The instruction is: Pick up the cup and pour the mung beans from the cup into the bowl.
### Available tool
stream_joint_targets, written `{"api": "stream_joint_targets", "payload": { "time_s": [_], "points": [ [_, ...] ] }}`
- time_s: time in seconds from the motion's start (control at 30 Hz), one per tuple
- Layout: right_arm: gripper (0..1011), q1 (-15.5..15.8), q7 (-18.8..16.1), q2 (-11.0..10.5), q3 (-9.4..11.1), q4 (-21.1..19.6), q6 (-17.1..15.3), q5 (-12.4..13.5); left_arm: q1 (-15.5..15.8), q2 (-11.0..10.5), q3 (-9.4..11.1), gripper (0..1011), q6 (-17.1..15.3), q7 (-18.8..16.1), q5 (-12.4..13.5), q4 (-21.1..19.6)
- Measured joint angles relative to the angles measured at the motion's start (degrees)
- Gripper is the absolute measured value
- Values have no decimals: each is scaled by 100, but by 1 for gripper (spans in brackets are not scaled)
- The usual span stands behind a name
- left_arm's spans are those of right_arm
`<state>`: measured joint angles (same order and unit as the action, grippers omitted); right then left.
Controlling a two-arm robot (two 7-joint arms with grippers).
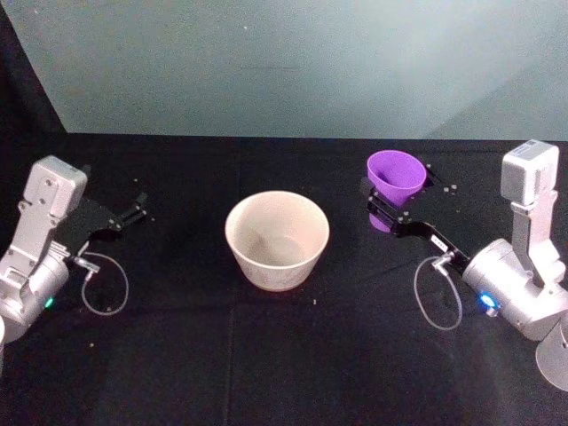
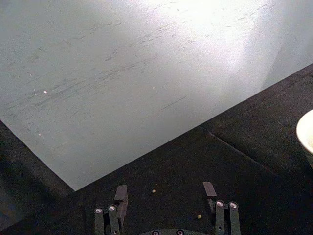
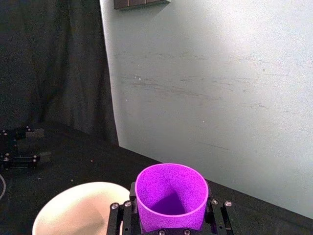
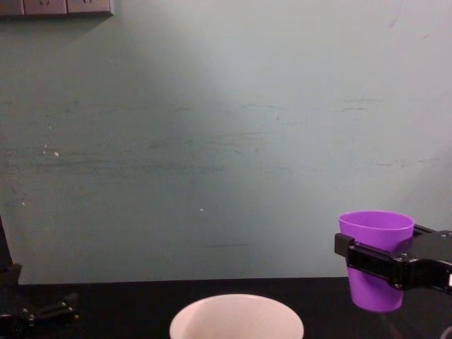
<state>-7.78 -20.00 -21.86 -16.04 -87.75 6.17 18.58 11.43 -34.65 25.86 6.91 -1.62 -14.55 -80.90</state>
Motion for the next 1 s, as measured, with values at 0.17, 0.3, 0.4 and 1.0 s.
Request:
{"api": "stream_joint_targets", "payload": {
  "time_s": [0.17, 0.3, 0.4, 1.0],
  "points": [
    [726, 1, 0, -2, -3, 0, 2, 2, 0, 0, 0, 1000, 0, 0, 0, 0],
    [726, 1, 0, -2, -4, -1, 4, 4, 0, 0, 0, 1000, 0, 0, 0, 0],
    [726, 1, 0, -2, -4, -1, 4, 5, 0, 0, 0, 1000, 0, 0, 0, 0],
    [726, 1, 0, -2, -4, -1, 4, 5, 0, 0, 0, 1000, 0, 0, 0, 0]
  ]
}}
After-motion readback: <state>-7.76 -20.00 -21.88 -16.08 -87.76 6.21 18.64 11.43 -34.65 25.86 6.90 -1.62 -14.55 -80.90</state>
